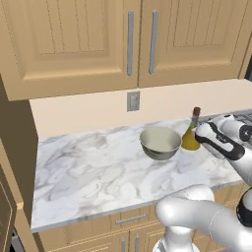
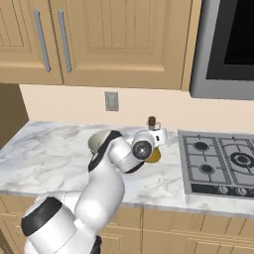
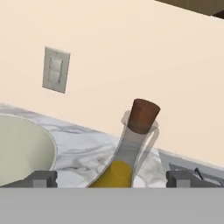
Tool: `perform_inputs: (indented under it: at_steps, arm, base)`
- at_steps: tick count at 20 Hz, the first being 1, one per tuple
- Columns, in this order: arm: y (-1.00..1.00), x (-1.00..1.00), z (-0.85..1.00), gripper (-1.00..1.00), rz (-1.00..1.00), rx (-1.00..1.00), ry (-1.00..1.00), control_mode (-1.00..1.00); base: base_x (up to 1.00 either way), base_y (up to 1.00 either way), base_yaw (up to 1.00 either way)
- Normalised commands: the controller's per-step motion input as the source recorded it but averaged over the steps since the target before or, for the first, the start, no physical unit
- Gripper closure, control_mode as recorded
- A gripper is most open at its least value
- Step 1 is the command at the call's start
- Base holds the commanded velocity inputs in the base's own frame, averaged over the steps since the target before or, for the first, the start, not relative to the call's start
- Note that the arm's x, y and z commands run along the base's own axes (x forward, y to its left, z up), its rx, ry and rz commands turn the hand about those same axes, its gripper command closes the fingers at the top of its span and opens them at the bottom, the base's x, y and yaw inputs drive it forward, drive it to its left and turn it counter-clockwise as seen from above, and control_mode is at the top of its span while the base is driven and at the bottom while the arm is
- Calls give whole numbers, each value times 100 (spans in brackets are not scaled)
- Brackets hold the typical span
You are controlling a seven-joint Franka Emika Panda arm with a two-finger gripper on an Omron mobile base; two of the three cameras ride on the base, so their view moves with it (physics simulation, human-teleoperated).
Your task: Retrieve the bottle and the shaker from the cabinet and place them next to the mixing bowl on the counter. Then add garlic from the fridge to the mixing bowl.
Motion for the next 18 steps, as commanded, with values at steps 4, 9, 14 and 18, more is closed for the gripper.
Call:
perform_inputs:
  at_steps: [4,9,14,18]
  arm:
    - [4,-57,41,-100,0,0,7,-100]
    - [2,-17,21,-100,-13,0,23,-100]
    - [3,-9,0,-100,-15,-5,42,-100]
    - [16,-43,-4,-100,-12,1,25,-100]
  base:
    - [0,0,0]
    - [0,0,0]
    - [0,0,0]
    - [0,0,0]
